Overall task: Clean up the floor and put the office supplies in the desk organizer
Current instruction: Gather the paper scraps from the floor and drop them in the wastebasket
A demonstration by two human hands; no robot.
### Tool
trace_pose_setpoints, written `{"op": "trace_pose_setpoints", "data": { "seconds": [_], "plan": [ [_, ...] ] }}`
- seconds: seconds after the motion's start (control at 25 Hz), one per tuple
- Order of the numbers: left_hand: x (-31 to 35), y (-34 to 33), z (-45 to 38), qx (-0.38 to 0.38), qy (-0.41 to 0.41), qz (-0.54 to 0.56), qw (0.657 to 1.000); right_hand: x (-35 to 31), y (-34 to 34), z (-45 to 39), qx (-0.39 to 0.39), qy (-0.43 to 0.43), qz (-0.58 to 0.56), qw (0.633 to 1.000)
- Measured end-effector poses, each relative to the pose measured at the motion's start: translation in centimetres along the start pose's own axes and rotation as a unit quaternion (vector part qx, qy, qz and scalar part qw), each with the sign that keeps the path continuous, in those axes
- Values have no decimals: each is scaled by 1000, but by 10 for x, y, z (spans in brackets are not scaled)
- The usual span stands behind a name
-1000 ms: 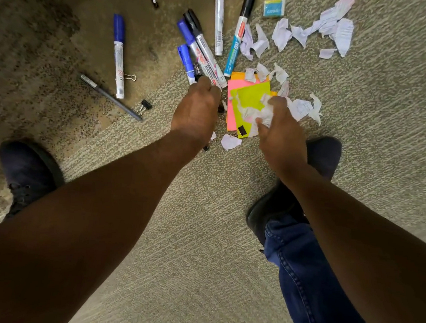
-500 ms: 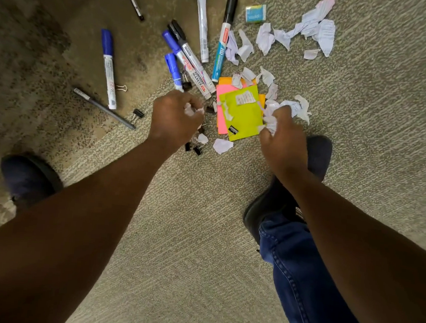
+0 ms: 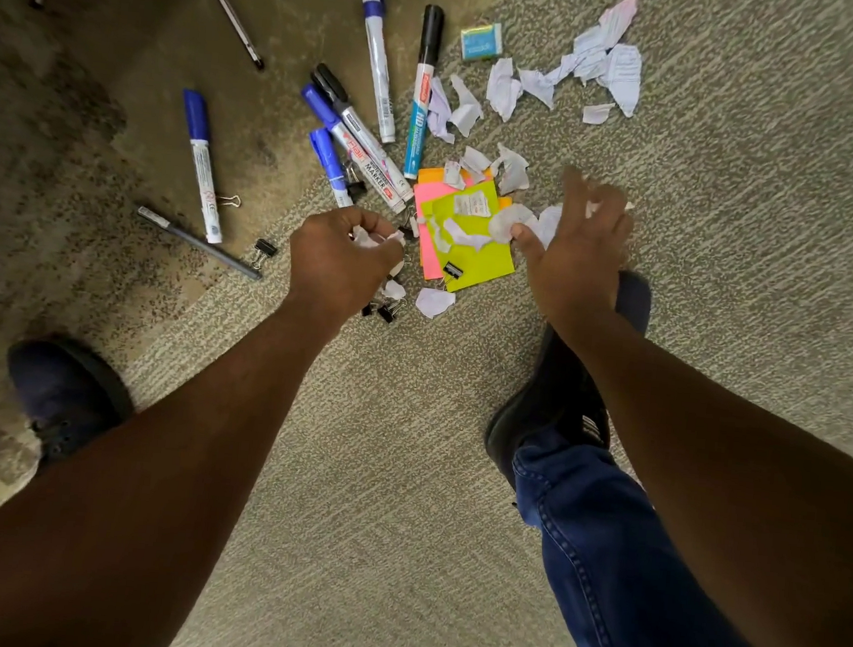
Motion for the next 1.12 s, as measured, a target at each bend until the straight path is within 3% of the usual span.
{"op": "trace_pose_setpoints", "data": {
  "seconds": [0.12,0.24,0.32,0.4,0.56,0.72,0.8,0.88,0.96,1.04,1.12],
  "plan": [
    [4,0,-3,-2,6,13,1000,-24,-7,4,-37,124,53,990],
    [4,5,-6,0,6,5,1000,-31,-14,8,-74,169,51,982],
    [4,9,-4,-7,22,25,999,-22,-8,6,-78,133,37,987],
    [3,14,1,-43,88,127,987,-9,9,2,-56,43,-9,997],
    [13,32,23,-161,263,391,867,-22,58,12,-10,-74,-90,993],
    [28,91,39,-198,295,499,790,-81,88,30,-59,-144,-150,976],
    [26,133,38,-184,291,527,777,-132,92,48,-119,-205,-285,929],
    [17,181,30,-155,274,548,775,-196,90,72,-209,-262,-431,838],
    [4,236,20,-113,259,575,768,-266,90,93,-291,-250,-497,779],
    [-16,301,10,-50,238,601,761,-335,90,112,-337,-218,-509,761],
    [-37,366,1,14,217,624,751,-399,91,130,-354,-178,-495,773]
  ]
}}
Point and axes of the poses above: each hand's wrist, its own z-axis away from the middle knuckle, its own y-axis out of the back of the hand, x = y × z, the point moved 8 cm from there along -z, towards the middle knuckle, and after that the axes turned 12 degrees about x, right-handed, at the moved point
